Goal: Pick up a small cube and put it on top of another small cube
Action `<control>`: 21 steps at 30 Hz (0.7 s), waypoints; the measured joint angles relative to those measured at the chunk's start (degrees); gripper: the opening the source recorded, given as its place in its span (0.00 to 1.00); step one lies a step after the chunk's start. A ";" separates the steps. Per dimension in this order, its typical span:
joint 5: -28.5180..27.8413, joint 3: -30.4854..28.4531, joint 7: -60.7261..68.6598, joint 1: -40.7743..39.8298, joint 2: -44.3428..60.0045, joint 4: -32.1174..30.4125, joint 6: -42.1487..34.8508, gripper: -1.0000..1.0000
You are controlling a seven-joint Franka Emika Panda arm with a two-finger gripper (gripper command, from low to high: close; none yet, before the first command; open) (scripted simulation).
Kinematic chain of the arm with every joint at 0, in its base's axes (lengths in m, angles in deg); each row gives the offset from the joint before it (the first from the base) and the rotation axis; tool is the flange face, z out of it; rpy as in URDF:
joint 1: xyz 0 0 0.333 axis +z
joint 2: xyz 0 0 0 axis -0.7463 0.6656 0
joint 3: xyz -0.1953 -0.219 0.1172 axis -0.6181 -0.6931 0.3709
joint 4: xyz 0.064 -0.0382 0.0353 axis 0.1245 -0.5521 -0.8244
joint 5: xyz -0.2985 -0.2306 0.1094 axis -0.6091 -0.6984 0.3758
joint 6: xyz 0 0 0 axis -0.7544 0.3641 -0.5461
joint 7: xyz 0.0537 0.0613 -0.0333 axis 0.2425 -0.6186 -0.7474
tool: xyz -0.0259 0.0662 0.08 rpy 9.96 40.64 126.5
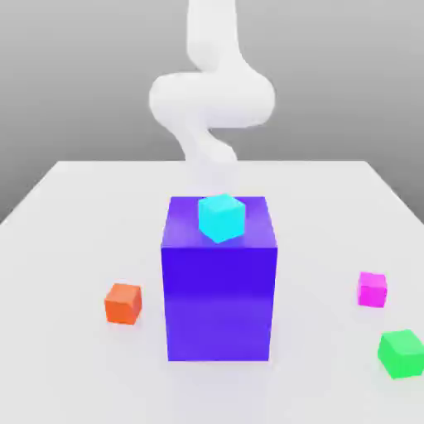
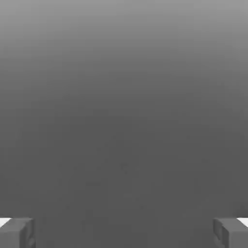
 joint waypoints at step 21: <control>-7.71 36.07 -52.05 0.29 35.03 -19.14 21.60 0.50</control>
